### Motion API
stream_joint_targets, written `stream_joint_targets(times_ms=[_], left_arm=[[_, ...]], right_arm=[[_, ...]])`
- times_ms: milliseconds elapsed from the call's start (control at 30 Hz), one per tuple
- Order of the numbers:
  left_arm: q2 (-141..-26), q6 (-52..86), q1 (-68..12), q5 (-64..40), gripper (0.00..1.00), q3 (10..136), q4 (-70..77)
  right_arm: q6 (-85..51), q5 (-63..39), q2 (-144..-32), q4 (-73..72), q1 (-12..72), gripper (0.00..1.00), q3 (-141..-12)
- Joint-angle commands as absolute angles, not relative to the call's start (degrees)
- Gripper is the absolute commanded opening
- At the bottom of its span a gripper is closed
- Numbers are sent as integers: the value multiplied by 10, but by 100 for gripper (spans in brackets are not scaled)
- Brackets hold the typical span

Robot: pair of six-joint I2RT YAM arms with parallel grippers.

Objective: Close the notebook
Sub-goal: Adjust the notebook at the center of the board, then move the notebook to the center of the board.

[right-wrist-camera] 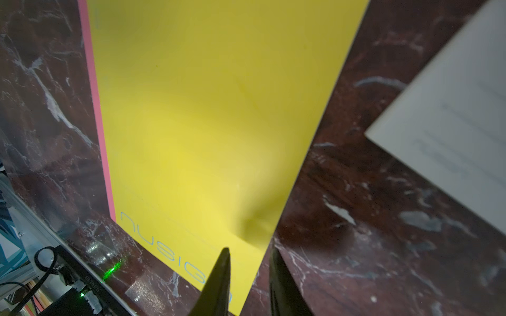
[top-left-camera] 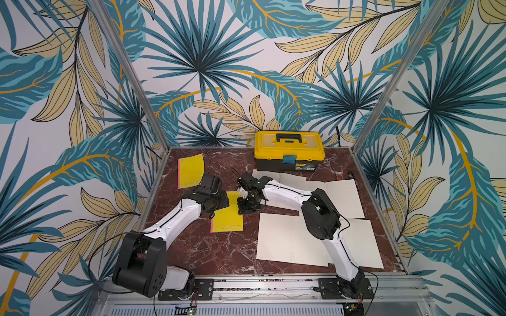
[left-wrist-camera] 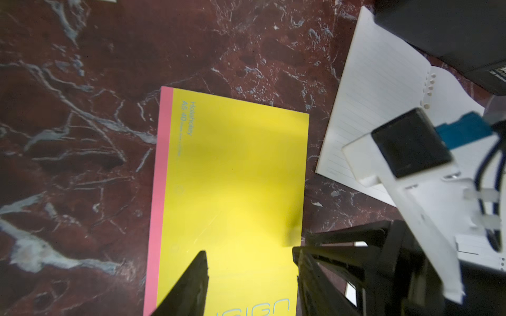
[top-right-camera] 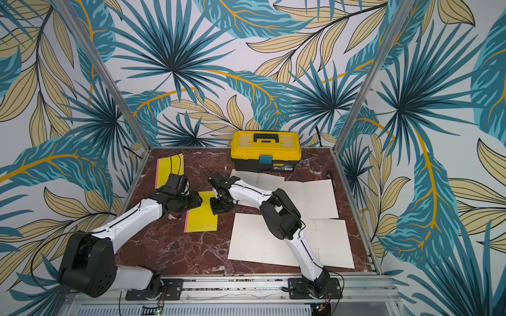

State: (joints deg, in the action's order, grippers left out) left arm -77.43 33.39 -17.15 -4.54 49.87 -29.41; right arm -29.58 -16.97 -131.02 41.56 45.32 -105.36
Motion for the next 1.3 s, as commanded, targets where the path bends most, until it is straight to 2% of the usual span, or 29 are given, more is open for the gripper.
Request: stream_joint_targets(times_ms=[0,100,333,633,1000,1267], left_arm=[[-746,357,-205,-17,55,469,-360],[-721,382,-232,10,56,456,-387],[-697,402,-239,17,57,425,-390],[-729,415,-261,30,59,409,-381],[-802,397,-272,53,56,444,-388],[-813,396,-270,95,59,455,-401]], right_arm=[[-295,-152,-1268,408,454,28,-1033],[-296,-151,-1250,404,449,28,-1018],[-300,-150,-1190,384,433,30,-953],[-300,-164,-1181,382,430,32,-931],[-299,-171,-1174,374,430,32,-914],[-310,-211,-1184,345,436,32,-897]])
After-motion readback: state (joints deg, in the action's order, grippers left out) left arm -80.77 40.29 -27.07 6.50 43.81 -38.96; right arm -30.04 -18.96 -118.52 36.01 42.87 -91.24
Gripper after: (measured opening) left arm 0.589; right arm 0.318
